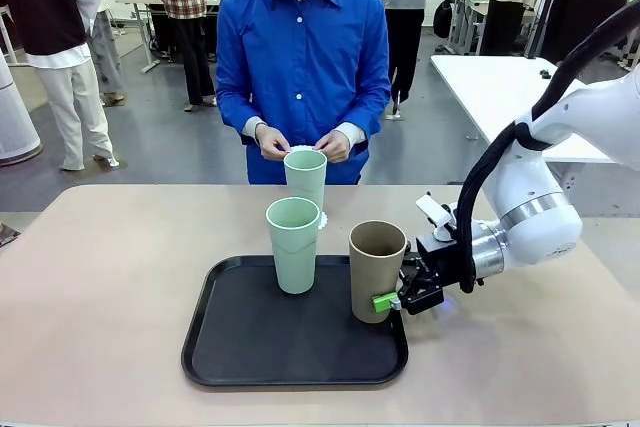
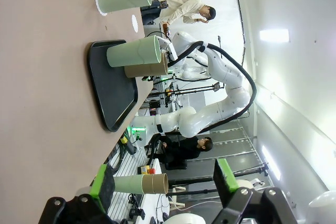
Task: Place coasters on the table and set cups on them.
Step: Take one Reusable plastic cup from the Flat Tray and place it on a coaster set by the human.
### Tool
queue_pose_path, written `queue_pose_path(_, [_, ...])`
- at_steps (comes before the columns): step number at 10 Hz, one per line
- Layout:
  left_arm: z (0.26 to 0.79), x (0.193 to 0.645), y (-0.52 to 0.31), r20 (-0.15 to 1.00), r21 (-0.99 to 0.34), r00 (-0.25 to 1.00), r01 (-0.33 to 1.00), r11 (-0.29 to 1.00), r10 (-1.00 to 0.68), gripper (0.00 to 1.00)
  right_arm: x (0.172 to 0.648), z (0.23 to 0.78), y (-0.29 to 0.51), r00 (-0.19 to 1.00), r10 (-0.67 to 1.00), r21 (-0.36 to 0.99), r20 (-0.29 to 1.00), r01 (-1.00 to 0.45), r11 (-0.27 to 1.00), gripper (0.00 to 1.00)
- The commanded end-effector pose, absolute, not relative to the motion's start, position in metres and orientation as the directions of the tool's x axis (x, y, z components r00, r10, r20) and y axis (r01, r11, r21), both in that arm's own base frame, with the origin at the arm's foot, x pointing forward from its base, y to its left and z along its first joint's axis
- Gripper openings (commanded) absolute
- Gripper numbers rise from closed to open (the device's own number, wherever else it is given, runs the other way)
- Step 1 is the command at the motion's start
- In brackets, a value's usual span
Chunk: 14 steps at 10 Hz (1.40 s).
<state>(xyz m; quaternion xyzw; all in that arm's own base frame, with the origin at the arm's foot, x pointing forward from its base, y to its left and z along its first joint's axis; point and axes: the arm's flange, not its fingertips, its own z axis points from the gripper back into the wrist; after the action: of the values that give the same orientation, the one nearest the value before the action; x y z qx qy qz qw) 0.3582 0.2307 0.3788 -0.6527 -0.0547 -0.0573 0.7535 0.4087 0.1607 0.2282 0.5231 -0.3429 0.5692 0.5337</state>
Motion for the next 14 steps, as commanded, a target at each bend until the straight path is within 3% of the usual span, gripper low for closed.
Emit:
queue_pose_path(1, [0.38, 0.358, 0.232, 0.16, -0.977, 0.987, 0.16, 0.143, -0.011, 1.0, 0.413, 0.227, 0.165, 0.097, 0.232, 0.148, 0.968, -0.966, -0.212, 0.42])
queue_pose_path(2, [0.38, 0.358, 0.232, 0.16, -0.977, 0.987, 0.16, 0.143, -0.011, 1.0, 0.413, 0.227, 0.165, 0.095, 0.232, 0.147, 0.968, -0.965, -0.218, 0.41])
queue_pose_path(3, [0.38, 0.358, 0.232, 0.16, -0.977, 0.987, 0.16, 0.143, -0.011, 1.0, 0.413, 0.227, 0.164, 0.093, 0.233, 0.145, 0.968, -0.965, -0.221, 0.0])
queue_pose_path(5, [0.38, 0.358, 0.232, 0.16, -0.977, 0.987, 0.16, 0.143, -0.011, 1.0, 0.412, 0.231, 0.161, 0.086, 0.223, 0.137, 0.971, -0.965, -0.225, 0.0])
queue_pose_path(6, [0.38, 0.358, 0.232, 0.16, -0.977, 0.987, 0.16, 0.143, -0.011, 1.0, 0.406, 0.24, 0.159, 0.088, 0.217, 0.136, 0.972, -0.967, -0.217, 0.25])
queue_pose_path(14, [0.38, 0.358, 0.232, 0.16, -0.977, 0.987, 0.16, 0.143, -0.011, 1.0, 0.389, 0.453, 0.162, 0.044, 0.257, 0.09, 0.965, -0.981, -0.17, 0.25])
